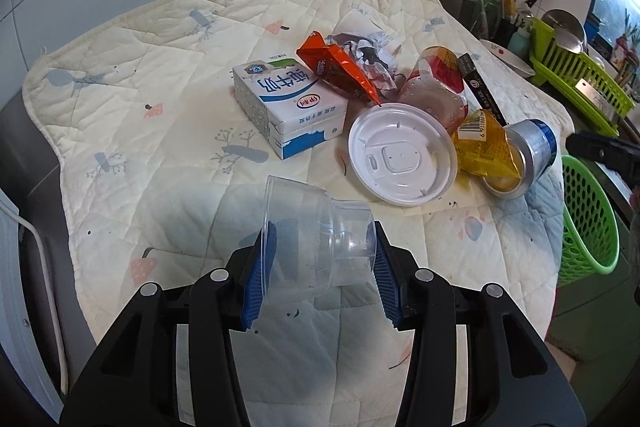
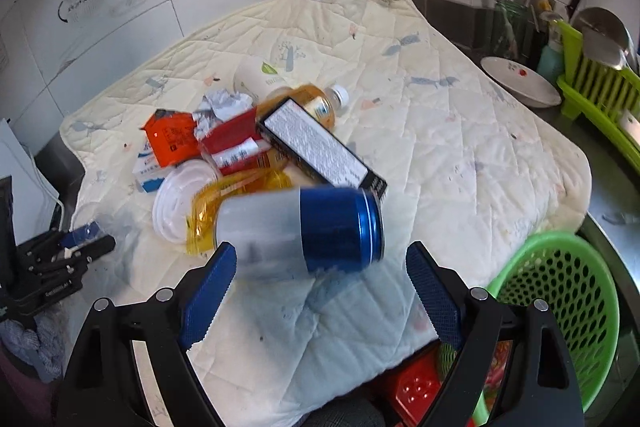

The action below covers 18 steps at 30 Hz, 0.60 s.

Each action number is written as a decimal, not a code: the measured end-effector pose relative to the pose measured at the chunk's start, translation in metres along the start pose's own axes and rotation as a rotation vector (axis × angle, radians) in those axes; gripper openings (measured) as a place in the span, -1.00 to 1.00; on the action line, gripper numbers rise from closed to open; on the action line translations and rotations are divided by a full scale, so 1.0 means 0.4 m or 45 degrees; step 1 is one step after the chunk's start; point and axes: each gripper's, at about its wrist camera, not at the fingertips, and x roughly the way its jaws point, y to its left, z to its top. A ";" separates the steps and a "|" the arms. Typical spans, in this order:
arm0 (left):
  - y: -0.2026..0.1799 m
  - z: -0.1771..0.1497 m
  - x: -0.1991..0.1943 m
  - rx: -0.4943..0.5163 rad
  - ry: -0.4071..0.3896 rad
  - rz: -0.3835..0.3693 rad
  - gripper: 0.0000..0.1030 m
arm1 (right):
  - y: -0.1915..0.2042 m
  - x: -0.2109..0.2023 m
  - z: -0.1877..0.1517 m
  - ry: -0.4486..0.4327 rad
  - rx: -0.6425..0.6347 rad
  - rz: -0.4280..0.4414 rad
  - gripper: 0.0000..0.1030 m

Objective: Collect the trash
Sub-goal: 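Grasp the black medicine box with the right gripper while the left gripper holds the clear cup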

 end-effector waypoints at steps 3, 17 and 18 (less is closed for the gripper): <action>0.003 0.005 0.004 -0.008 0.010 -0.002 -0.09 | 0.004 0.018 0.055 0.005 -0.076 0.015 0.62; 0.026 0.029 0.027 -0.036 0.045 -0.016 -0.09 | 0.049 0.196 0.173 0.122 -0.367 0.096 0.44; 0.026 0.030 0.028 -0.035 0.046 -0.015 -0.09 | 0.048 0.205 0.175 0.129 -0.377 0.103 0.44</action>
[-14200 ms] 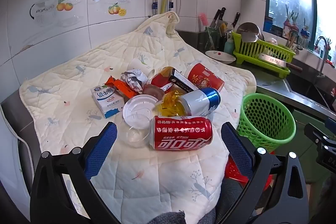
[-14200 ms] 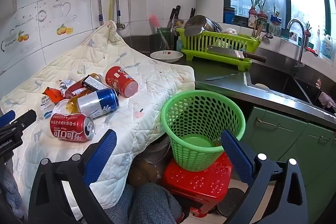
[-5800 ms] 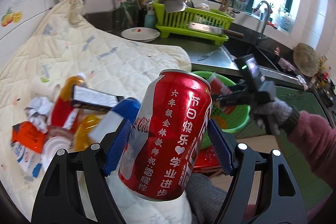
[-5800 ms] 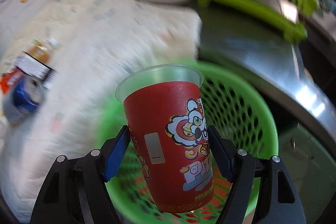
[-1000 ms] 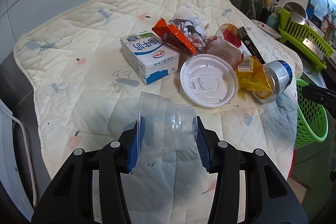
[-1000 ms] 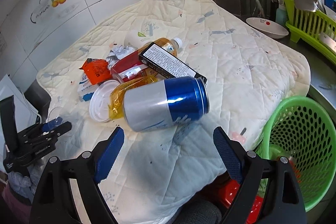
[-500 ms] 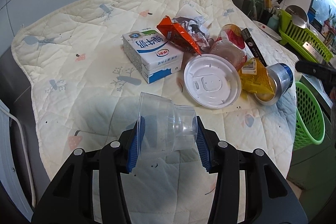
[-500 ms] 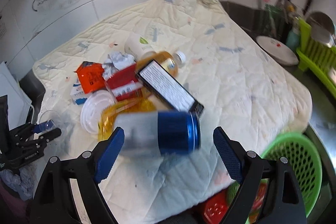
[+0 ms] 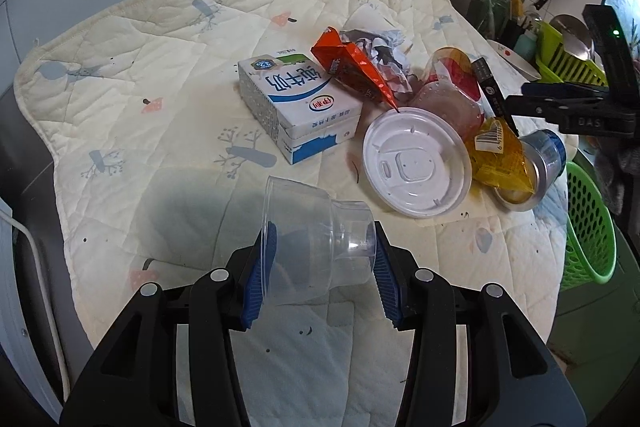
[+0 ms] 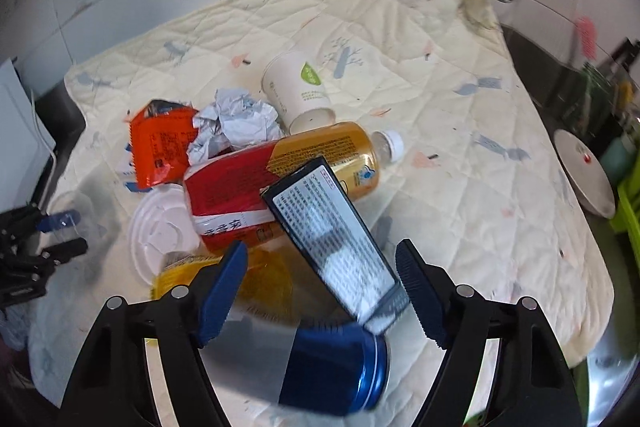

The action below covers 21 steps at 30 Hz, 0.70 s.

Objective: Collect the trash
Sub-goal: 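Grasp the black medicine box with the right gripper while the left gripper holds the clear cup, then carry the black box into the green basket and open the right gripper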

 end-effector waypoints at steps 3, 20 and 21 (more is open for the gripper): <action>0.000 0.004 0.006 0.000 0.005 -0.002 -0.09 | -0.008 0.031 0.011 0.011 -0.044 -0.001 0.44; -0.016 0.024 0.006 0.023 -0.003 -0.023 -0.09 | -0.048 0.093 0.001 -0.015 -0.077 0.178 0.07; -0.018 0.025 0.004 0.026 -0.005 -0.024 -0.09 | -0.050 0.086 0.000 -0.029 -0.067 0.174 0.04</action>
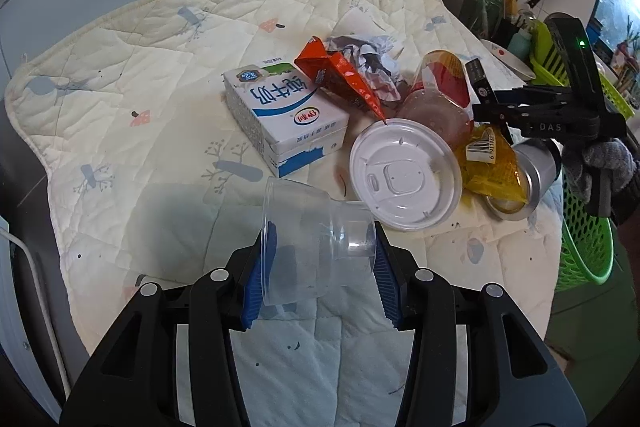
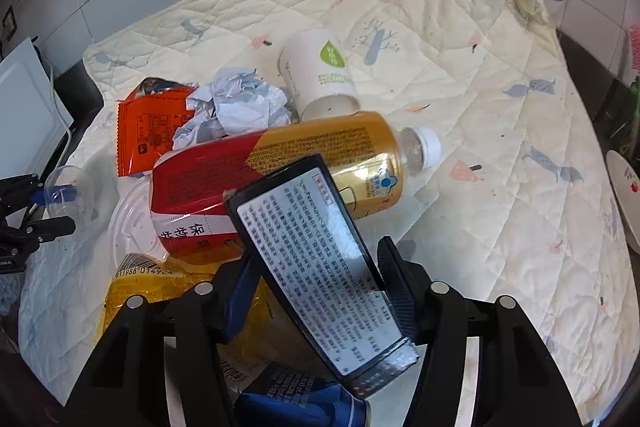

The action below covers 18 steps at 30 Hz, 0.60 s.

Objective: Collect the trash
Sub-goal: 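Carry the black box into the green basket and open the right gripper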

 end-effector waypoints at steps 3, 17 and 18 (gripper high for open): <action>-0.009 0.005 -0.010 0.011 -0.016 -0.010 -0.09 | 0.004 -0.034 -0.002 -0.062 0.017 -0.020 -0.02; -0.099 0.027 -0.085 0.105 -0.114 -0.124 -0.09 | -0.016 -0.307 -0.066 -0.371 0.277 -0.202 -0.07; -0.109 0.028 -0.091 0.117 -0.122 -0.135 -0.09 | -0.020 -0.333 -0.085 -0.383 0.298 -0.218 -0.08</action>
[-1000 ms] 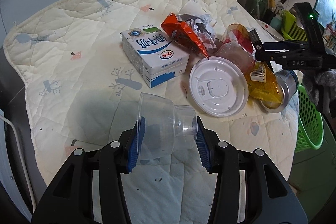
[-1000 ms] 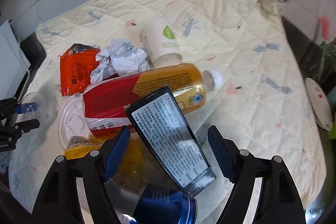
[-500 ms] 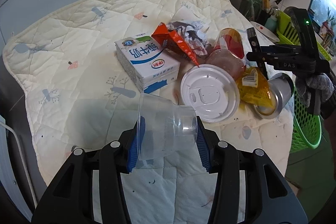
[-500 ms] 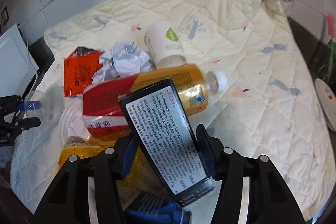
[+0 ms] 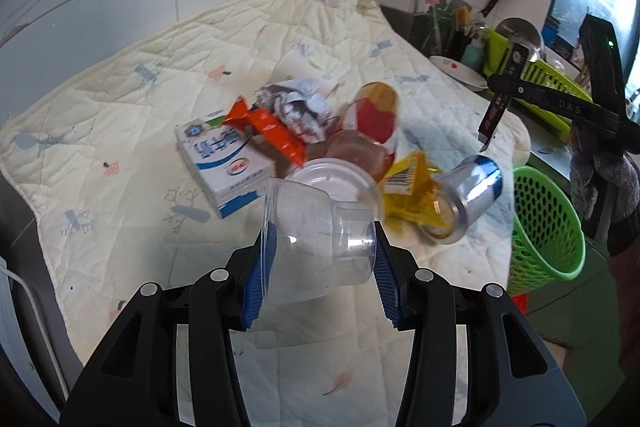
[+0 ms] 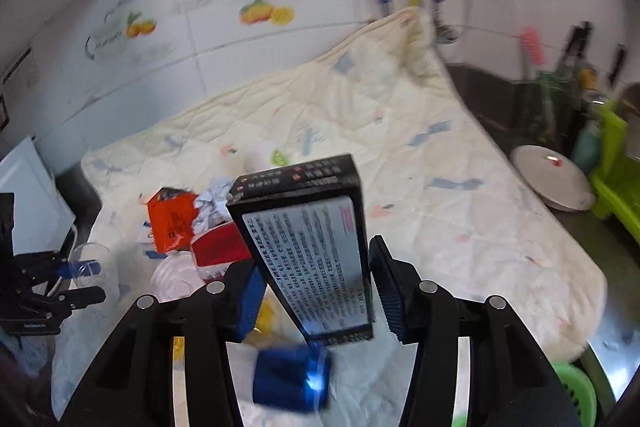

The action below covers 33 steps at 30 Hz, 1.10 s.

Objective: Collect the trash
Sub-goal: 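Carry the black box into the green basket and open the right gripper, then lower the clear plastic cup into the green basket and open the left gripper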

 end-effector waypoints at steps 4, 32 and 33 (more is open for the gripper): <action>-0.040 0.007 -0.013 0.041 -0.021 -0.045 -0.09 | -0.053 -0.098 -0.042 -0.037 0.085 -0.087 -0.08; -0.567 0.058 0.112 0.411 0.064 -0.478 -0.09 | -0.403 -0.218 -0.492 0.204 0.592 -0.501 0.29; -0.586 0.058 0.122 0.418 0.079 -0.498 -0.09 | -0.403 -0.227 -0.492 0.193 0.592 -0.509 0.31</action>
